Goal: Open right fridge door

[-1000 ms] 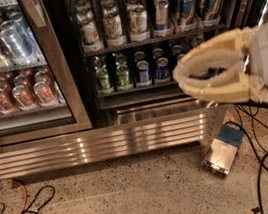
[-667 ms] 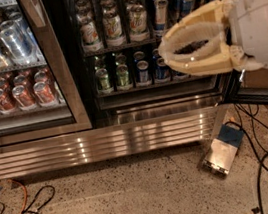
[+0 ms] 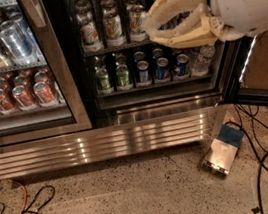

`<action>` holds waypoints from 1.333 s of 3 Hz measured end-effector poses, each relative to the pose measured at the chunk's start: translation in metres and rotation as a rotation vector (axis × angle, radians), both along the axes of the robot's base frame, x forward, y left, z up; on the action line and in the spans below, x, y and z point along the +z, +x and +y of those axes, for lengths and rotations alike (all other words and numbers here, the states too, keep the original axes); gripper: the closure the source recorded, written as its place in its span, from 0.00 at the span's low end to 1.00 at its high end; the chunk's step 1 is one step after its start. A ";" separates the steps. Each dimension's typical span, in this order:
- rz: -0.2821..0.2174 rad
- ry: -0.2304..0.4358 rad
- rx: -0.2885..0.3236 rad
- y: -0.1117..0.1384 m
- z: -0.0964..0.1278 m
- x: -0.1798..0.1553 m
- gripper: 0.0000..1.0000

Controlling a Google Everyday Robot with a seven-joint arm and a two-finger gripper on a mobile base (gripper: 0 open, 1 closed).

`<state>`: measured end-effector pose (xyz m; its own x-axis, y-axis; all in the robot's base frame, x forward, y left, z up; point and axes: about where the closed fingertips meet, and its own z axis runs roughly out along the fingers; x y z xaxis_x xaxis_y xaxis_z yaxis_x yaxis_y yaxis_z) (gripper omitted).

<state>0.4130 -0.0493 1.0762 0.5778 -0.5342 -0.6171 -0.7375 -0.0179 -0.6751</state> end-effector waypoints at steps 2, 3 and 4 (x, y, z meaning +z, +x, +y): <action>0.000 0.000 0.000 0.000 0.000 0.000 0.81; 0.000 0.000 0.000 0.000 0.000 0.000 0.58; 0.000 0.000 0.000 0.000 0.000 0.000 0.34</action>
Offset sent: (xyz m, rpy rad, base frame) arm 0.0000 0.0000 0.0000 0.0000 0.0000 0.0000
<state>0.4130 -0.0493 1.0762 0.5779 -0.5342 -0.6170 -0.7374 -0.0180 -0.6752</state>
